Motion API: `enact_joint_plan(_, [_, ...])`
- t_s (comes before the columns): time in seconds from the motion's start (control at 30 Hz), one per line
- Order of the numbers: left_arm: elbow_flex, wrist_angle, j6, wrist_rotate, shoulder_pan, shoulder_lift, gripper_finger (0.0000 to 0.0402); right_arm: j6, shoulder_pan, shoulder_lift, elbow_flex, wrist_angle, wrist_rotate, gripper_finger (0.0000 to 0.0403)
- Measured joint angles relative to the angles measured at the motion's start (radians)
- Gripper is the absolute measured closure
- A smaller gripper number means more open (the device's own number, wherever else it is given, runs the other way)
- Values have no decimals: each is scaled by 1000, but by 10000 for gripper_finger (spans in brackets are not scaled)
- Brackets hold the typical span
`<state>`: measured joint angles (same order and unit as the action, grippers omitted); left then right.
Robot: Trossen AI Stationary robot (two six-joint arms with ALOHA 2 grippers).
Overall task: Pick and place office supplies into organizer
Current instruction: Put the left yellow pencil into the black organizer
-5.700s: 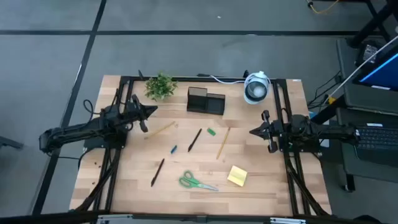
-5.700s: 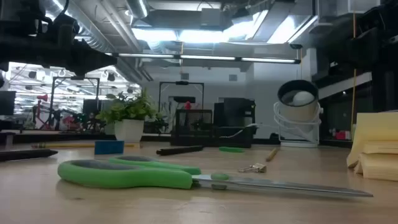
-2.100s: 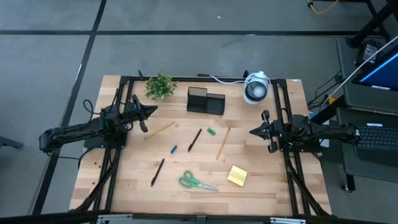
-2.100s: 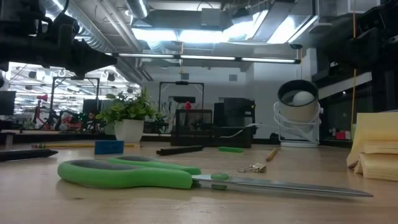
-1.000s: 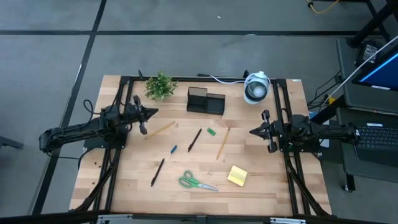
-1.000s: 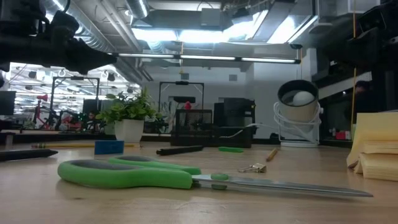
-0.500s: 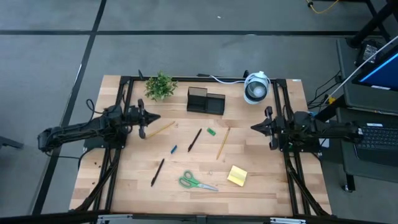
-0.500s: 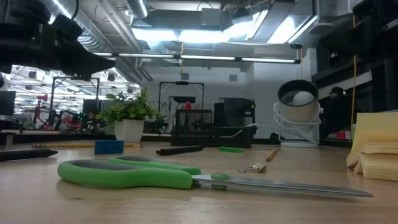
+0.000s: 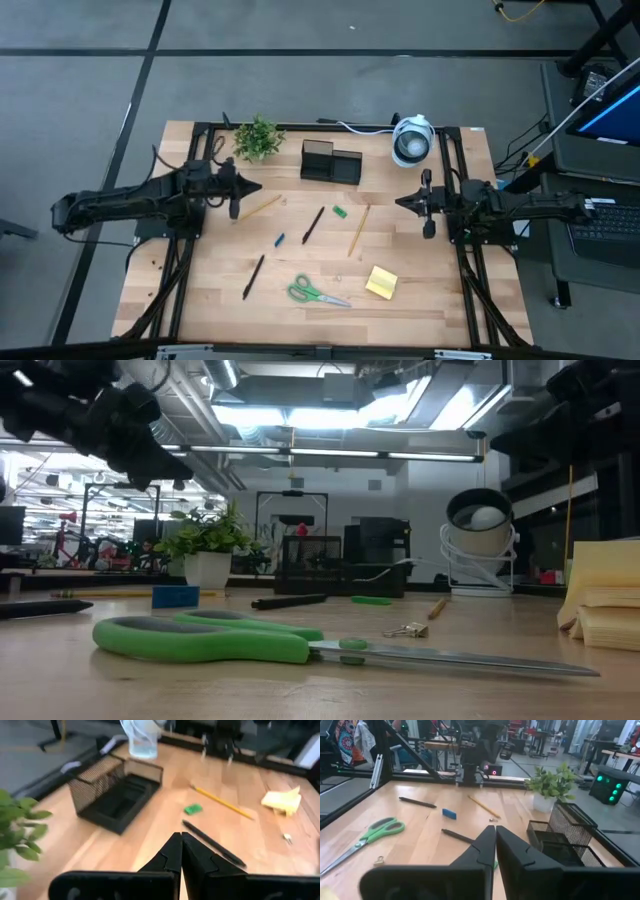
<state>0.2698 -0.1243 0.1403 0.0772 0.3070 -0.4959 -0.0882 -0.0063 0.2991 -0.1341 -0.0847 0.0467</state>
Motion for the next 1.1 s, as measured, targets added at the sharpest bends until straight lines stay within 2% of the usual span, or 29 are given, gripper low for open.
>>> enact_joint_plan(0.2, [71, -40, -35, -62, -87, -120, 400, 59, 0, 0, 0, -2, -1, 381])
enact_joint_plan(0.43, [81, -58, -158, -139, -145, -170, 397, 138, 0, 0, 0, -2, -4, 381])
enact_joint_plan(0.63, [81, -164, -38, -255, -150, -170, 368, 87, 0, 0, 0, -2, -6, 380])
enact_joint_plan(0.93, [81, -191, -30, -267, -150, -174, 309, 55, 0, 0, 0, -3, -3, 380])
enact_joint_plan(1.1, [129, -216, -22, -217, -160, -214, 286, 54, 0, 0, 0, -3, 31, 380])
